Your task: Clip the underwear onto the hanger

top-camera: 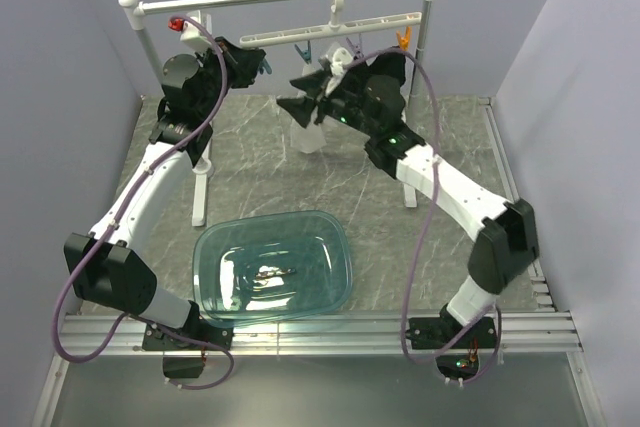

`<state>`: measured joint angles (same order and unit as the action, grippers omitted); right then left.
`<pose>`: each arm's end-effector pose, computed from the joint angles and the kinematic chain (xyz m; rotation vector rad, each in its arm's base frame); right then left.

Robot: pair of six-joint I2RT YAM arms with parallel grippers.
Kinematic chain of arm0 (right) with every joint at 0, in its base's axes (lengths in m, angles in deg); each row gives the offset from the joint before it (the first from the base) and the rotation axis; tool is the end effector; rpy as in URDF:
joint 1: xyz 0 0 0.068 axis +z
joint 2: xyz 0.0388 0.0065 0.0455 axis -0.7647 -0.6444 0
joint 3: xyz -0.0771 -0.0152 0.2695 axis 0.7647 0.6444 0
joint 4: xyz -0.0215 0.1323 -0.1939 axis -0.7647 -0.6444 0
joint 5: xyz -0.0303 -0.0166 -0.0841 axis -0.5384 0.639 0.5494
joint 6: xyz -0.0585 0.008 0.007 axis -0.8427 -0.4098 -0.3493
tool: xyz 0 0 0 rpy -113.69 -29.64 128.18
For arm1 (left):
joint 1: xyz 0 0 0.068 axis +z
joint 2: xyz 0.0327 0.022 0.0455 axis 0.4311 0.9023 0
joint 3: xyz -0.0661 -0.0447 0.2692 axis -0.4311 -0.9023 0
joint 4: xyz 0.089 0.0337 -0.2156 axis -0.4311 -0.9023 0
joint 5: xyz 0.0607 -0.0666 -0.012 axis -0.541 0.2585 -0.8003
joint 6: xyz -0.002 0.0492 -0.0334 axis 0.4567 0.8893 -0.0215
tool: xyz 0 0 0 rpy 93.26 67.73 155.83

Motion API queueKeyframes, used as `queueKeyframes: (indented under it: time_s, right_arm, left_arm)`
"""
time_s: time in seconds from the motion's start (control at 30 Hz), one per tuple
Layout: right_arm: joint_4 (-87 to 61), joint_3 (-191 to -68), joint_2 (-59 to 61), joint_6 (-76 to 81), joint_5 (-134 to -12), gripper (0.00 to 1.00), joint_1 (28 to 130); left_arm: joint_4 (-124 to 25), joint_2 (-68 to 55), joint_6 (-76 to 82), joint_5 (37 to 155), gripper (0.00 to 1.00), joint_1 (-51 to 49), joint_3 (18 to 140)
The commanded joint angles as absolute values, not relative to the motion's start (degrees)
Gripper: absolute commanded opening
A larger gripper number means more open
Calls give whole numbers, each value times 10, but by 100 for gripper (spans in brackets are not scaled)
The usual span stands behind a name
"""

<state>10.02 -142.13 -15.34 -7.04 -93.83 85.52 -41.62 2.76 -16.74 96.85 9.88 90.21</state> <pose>0.3031 0.2430 0.4337 -0.8531 1.1243 0.8065 0.3126 -0.0947 0.4587 -0.0669 1.4611 -0.7837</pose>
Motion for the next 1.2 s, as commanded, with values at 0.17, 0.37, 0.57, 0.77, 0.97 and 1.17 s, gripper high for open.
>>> queueKeyframes:
  time_s: [0.17,0.37,0.57,0.77,0.97,1.17]
  right_arm:
    - [133,-1184,14,-16,-940,56,843]
    - [160,-1085,25,139,-833,50,822]
    - [236,-1014,-4,316,-743,48,809]
    - [333,-992,-73,471,-743,50,798]
    - [382,-987,-125,506,-732,51,781]
    - [476,-984,-187,515,-757,66,765]
  left_arm:
    - [-400,20,-189,963,0,102,932]
    - [-406,18,-193,969,0,102,935]
    - [-417,16,-190,978,0,102,942]
    - [-417,25,-202,1006,0,102,952]
    - [-428,41,-192,1046,0,103,978]
    - [-460,60,-216,1054,0,106,1002]
